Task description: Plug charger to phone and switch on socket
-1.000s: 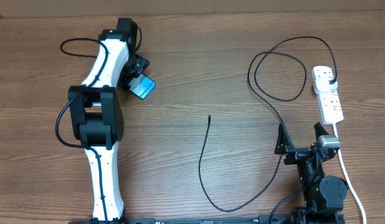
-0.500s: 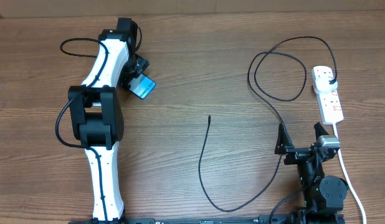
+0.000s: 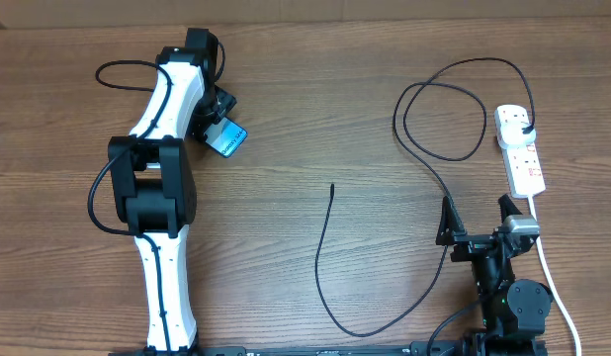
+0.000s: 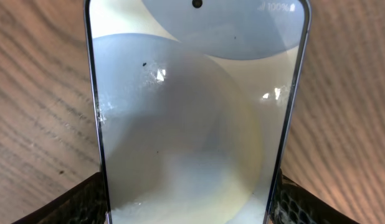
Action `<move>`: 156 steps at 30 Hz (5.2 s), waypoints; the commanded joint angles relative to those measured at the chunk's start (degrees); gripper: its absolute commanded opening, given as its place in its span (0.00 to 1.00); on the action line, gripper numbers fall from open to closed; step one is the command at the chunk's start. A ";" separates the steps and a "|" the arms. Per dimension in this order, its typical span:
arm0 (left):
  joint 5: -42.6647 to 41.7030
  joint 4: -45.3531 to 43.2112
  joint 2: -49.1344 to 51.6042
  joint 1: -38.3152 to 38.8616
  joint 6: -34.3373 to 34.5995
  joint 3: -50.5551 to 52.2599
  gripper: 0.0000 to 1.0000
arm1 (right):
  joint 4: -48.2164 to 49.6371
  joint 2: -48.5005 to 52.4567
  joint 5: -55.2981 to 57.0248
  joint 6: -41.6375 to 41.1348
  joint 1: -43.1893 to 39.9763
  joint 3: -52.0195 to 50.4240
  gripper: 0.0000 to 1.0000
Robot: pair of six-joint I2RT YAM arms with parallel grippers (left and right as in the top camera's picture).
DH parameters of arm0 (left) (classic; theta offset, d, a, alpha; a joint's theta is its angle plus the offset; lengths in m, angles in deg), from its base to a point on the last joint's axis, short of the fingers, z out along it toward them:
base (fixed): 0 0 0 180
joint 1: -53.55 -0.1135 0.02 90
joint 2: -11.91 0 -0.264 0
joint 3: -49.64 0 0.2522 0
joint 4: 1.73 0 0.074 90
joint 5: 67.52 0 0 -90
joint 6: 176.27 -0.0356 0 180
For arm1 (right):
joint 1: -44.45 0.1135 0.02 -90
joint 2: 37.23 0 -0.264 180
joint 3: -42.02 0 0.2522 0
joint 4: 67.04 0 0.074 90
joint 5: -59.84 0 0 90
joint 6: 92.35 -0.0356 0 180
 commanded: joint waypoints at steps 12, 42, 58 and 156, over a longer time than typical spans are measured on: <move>-5.29 -2.75 2.64 -0.26 -1.97 2.01 0.05 | 0.24 -0.57 0.11 -0.35 0.37 -0.61 1.00; -12.13 11.93 2.45 -0.26 -4.24 -18.97 0.04 | 0.24 -0.57 0.11 -0.35 0.37 -0.61 1.00; -42.86 9.64 2.45 -0.22 -10.05 -24.72 0.04 | 0.24 -0.57 0.11 -0.35 0.37 -0.61 1.00; -80.87 11.65 2.45 -0.20 -7.10 -24.72 0.04 | 0.24 -0.57 0.11 -0.35 0.37 -0.61 1.00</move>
